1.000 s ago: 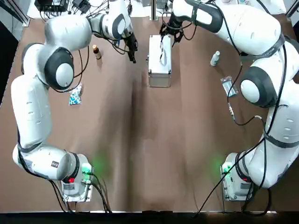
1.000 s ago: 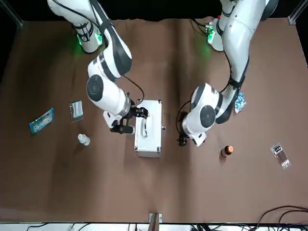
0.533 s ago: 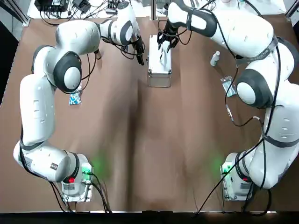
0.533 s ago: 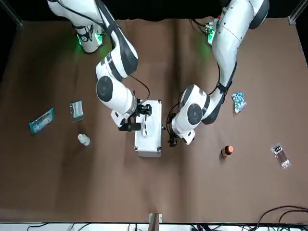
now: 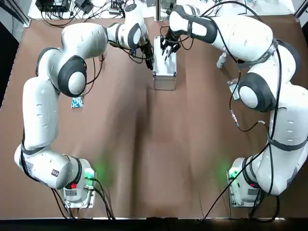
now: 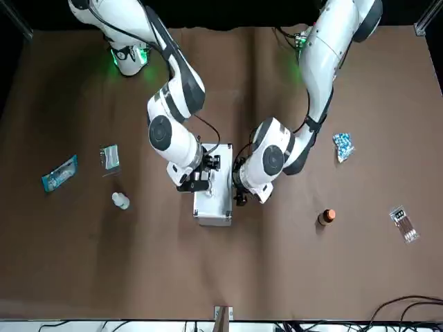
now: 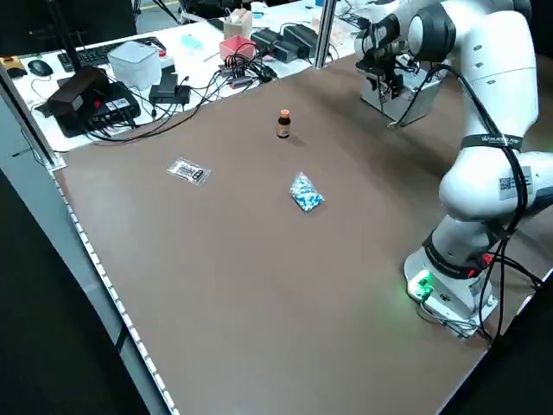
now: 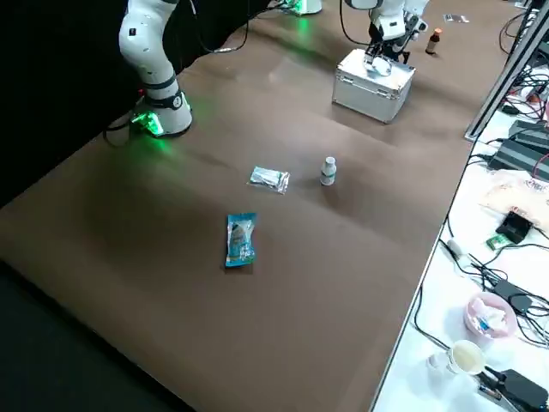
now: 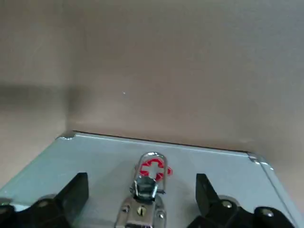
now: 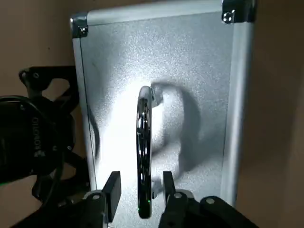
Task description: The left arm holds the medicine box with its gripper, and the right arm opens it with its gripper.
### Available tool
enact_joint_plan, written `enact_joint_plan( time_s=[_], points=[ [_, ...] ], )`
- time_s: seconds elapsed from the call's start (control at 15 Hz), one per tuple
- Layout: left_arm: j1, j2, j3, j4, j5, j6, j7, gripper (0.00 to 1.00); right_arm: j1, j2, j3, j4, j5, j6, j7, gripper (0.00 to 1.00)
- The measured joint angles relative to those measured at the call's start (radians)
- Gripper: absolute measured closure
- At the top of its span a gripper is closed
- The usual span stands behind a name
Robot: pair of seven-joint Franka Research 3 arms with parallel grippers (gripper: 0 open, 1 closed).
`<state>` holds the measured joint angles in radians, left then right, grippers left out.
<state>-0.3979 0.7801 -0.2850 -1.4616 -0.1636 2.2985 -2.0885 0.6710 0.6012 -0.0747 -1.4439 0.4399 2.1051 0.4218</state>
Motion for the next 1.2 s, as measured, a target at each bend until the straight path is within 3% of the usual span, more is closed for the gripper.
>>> enact_joint_plan(
  time_s=[0.13,0.4,0.47,0.87,1.13,1.2],
  points=[
    [-0.001,0.006,0.001,0.001,0.000,0.000,-0.003,0.00,0.000,0.001,-0.001,0.003,0.000,0.000,-0.002,0.64],
    [-0.001,0.008,0.001,0.005,0.000,-0.002,-0.002,0.02,0.000,0.001,-0.006,0.011,0.000,0.000,-0.002,0.64],
    [0.000,0.008,0.001,0.006,0.000,-0.005,-0.002,0.07,0.000,0.001,-0.007,0.013,0.000,0.000,-0.002,0.64],
    [0.001,0.006,0.004,0.019,0.000,-0.015,-0.004,0.64,-0.001,0.001,-0.010,0.024,0.002,0.000,-0.002,0.64],
    [0.000,0.005,0.004,0.020,0.000,-0.018,-0.009,0.68,-0.001,0.001,-0.011,0.024,0.002,0.000,-0.002,0.66],
    [0.000,0.005,0.004,0.020,0.000,-0.018,-0.011,0.68,-0.002,0.001,-0.011,0.024,0.002,0.000,-0.002,0.71]
  ],
)
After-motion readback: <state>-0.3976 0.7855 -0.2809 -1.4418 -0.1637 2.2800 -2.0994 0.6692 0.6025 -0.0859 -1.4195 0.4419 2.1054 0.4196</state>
